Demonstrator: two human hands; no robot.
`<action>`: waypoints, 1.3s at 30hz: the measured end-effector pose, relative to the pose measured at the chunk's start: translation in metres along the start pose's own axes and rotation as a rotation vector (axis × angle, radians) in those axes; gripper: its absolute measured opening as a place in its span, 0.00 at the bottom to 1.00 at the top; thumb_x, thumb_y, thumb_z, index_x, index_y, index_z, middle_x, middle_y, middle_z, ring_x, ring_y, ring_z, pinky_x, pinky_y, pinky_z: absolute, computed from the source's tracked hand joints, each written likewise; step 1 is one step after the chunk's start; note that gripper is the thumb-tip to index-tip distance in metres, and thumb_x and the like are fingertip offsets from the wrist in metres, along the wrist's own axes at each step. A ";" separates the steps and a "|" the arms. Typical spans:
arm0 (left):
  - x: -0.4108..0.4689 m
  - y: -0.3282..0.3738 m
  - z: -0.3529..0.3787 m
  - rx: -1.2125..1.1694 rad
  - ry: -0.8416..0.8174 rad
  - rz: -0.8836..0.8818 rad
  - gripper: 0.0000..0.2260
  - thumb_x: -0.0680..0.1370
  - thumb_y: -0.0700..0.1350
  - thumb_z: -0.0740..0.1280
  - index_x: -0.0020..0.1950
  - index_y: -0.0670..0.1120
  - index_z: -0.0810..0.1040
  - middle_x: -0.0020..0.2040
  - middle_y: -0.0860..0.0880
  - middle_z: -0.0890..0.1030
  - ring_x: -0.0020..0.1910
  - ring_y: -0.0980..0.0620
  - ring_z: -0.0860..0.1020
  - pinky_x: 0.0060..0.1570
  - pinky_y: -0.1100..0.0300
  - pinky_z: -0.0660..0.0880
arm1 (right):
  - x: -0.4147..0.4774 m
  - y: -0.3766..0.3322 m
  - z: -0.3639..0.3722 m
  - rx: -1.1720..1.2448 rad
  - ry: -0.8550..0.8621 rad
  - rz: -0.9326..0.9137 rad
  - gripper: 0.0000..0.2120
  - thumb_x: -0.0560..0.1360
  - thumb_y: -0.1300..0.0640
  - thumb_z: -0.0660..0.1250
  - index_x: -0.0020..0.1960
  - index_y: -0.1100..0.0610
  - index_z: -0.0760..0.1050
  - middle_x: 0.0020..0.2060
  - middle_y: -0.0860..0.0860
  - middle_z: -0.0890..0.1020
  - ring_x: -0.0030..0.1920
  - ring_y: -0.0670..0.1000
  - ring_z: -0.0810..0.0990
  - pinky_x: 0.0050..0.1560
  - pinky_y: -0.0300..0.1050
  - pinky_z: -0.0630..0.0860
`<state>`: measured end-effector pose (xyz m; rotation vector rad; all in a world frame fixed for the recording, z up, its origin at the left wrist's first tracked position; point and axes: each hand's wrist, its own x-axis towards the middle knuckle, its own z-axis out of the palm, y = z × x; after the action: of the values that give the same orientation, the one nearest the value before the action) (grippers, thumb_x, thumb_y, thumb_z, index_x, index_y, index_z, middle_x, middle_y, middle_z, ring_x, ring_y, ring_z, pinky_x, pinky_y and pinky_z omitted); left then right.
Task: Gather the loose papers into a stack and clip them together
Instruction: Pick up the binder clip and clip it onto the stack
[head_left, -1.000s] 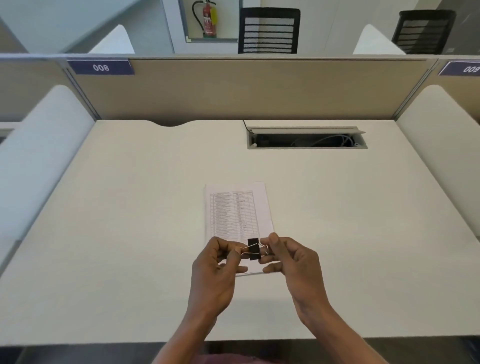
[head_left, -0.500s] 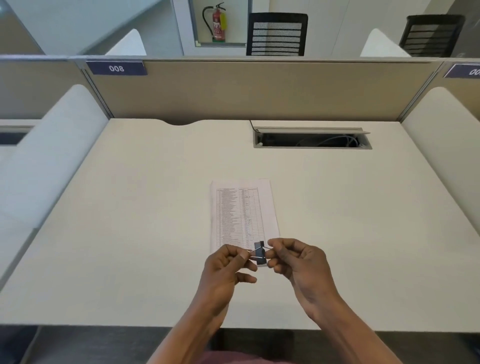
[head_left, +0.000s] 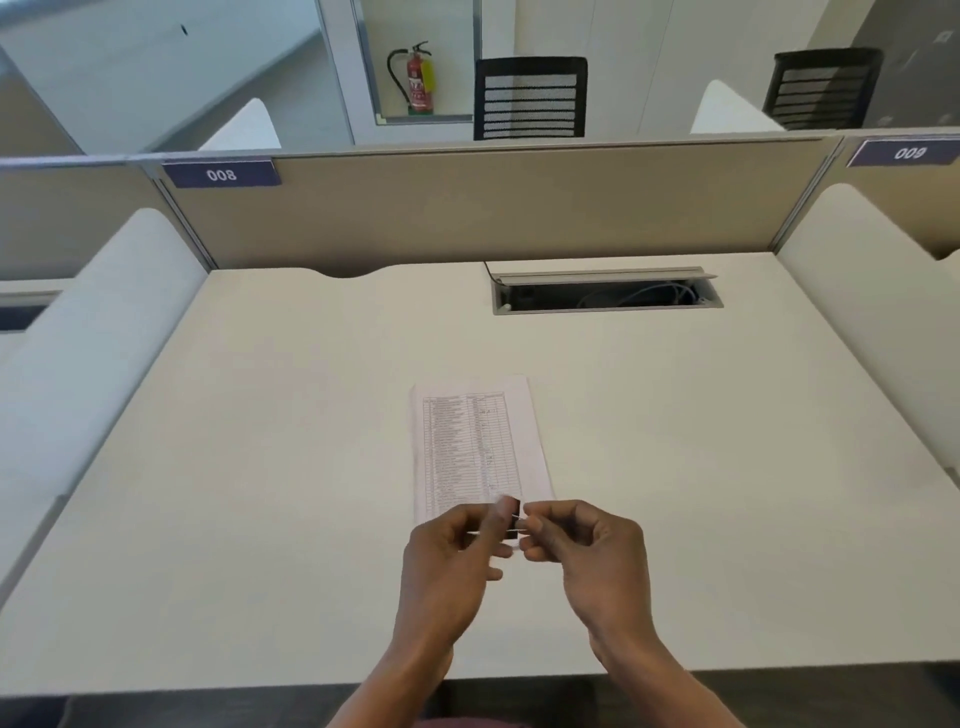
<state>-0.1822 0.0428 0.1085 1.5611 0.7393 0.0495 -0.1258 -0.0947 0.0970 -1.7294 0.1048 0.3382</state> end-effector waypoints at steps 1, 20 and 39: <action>0.000 -0.001 0.001 0.043 0.013 0.048 0.08 0.80 0.59 0.74 0.52 0.58 0.90 0.46 0.61 0.90 0.46 0.60 0.87 0.51 0.54 0.87 | 0.001 -0.002 -0.004 -0.002 -0.031 -0.018 0.05 0.76 0.59 0.78 0.49 0.51 0.88 0.38 0.46 0.90 0.39 0.48 0.90 0.51 0.45 0.85; 0.019 -0.008 0.013 -0.115 0.014 0.367 0.08 0.74 0.49 0.78 0.51 0.58 0.92 0.44 0.57 0.80 0.55 0.47 0.79 0.55 0.55 0.74 | 0.025 0.002 -0.039 -0.092 -0.246 -0.564 0.24 0.69 0.56 0.85 0.63 0.52 0.84 0.55 0.47 0.87 0.53 0.55 0.88 0.50 0.46 0.85; 0.074 -0.017 0.006 0.048 0.147 0.270 0.15 0.76 0.40 0.81 0.54 0.60 0.89 0.58 0.60 0.84 0.59 0.53 0.82 0.53 0.62 0.80 | 0.069 0.008 -0.033 -0.228 -0.009 -0.772 0.16 0.71 0.69 0.81 0.56 0.58 0.86 0.50 0.48 0.87 0.46 0.49 0.87 0.50 0.42 0.82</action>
<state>-0.1279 0.0721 0.0631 1.7079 0.6426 0.3509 -0.0569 -0.1205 0.0753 -1.8491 -0.6176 -0.2219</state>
